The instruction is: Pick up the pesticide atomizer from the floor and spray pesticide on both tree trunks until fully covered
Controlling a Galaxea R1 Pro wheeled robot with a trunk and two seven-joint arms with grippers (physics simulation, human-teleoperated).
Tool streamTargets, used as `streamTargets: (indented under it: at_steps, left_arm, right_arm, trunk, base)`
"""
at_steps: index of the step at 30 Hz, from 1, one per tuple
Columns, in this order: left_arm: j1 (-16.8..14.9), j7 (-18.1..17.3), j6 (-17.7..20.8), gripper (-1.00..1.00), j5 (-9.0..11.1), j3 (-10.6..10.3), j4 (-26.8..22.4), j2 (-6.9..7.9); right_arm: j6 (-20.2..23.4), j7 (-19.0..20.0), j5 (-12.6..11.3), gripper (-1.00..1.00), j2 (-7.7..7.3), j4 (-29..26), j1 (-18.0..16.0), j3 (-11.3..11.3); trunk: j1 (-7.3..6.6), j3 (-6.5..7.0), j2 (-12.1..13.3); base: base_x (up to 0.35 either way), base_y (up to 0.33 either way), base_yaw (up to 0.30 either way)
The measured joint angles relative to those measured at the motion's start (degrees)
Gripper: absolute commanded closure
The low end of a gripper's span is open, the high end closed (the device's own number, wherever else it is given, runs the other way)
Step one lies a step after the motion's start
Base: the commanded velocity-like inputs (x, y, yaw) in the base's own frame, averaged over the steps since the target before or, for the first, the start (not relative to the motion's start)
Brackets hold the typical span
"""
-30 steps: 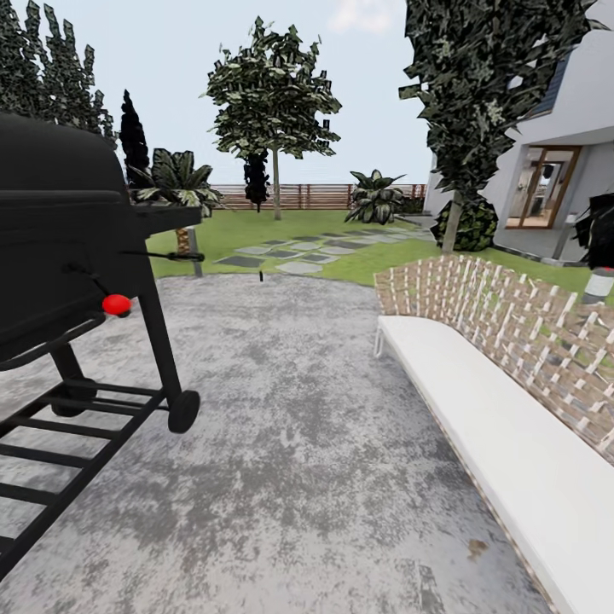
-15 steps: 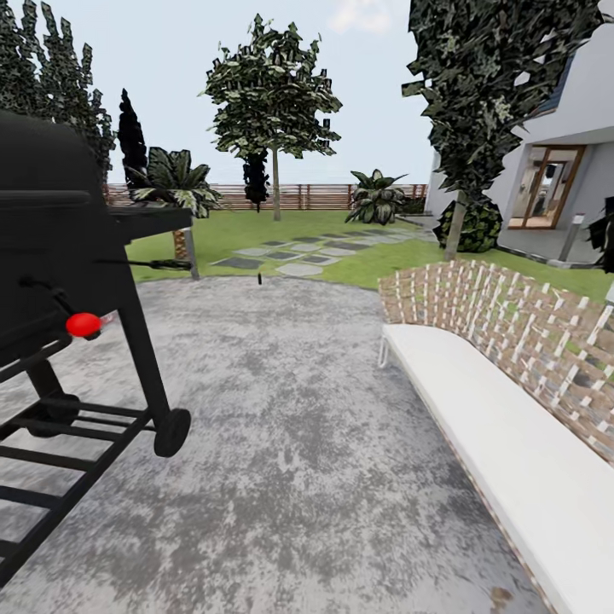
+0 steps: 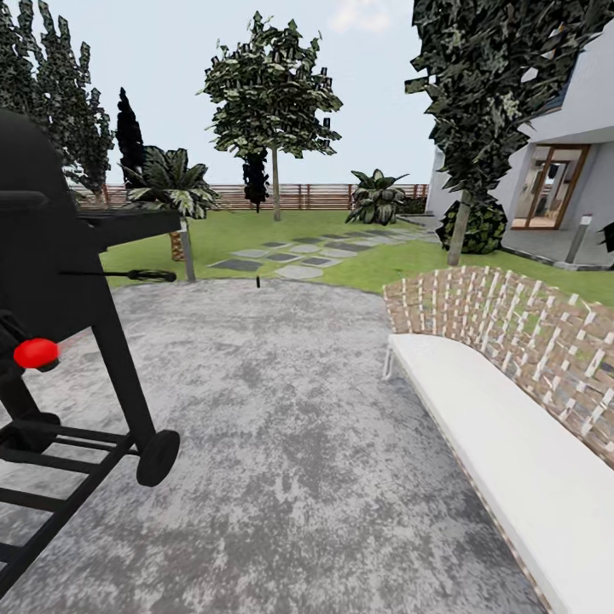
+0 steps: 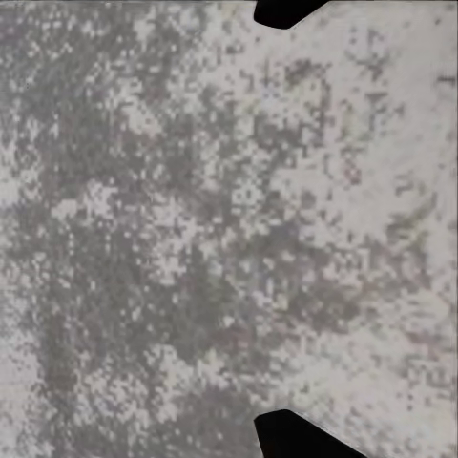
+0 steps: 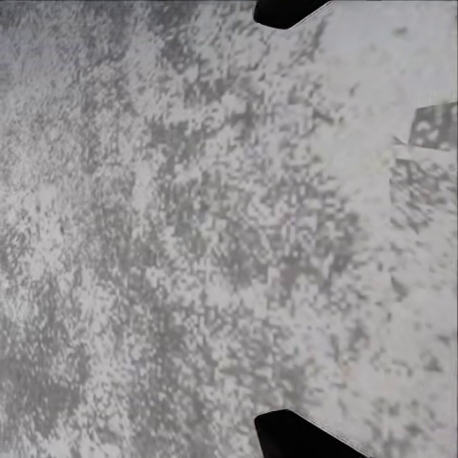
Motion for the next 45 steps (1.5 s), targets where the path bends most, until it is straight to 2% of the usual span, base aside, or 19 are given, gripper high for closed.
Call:
streamTargets:
  at_steps: [45]
  left_arm:
    - [0.0, 0.0, 0.0, -1.0, 0.0, -0.1, 0.1, -0.01]
  right_arm:
    - [0.0, 0.0, 0.1, -1.0, -0.09, 0.1, 0.0, 0.1]
  trunk:
    - [0.0, 0.0, 0.0]
  base:
    - [0.34, -0.002, 0.0]
